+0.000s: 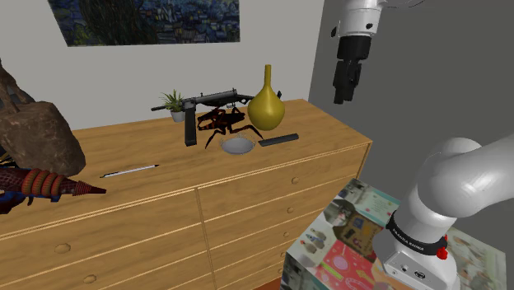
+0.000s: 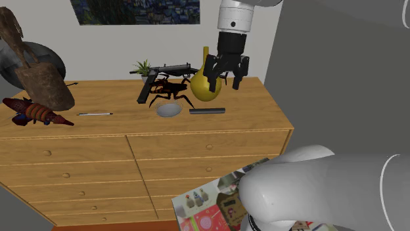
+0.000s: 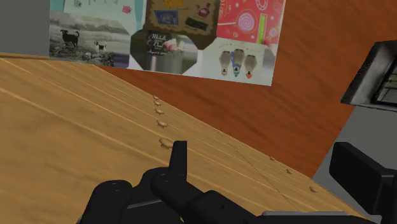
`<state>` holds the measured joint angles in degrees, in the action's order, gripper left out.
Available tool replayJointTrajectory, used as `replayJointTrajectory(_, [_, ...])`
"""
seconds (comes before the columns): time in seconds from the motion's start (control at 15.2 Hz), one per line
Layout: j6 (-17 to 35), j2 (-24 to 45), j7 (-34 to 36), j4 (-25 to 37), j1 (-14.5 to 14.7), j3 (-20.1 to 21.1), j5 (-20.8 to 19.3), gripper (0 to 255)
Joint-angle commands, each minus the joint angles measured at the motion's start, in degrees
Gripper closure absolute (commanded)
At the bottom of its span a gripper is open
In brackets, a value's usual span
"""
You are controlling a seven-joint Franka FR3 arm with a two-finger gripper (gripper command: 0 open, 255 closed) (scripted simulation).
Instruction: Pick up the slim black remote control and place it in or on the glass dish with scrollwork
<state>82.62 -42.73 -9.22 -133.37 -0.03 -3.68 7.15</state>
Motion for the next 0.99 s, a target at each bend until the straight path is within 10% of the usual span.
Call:
replayJointTrajectory(0.0, [0.0,0.0,0.0,0.0,0.0,0.0,0.0,0])
replayJointTrajectory(0.92, [28.4,18.9,-30.0,-4.4,5.2,-7.4,-9.3,0])
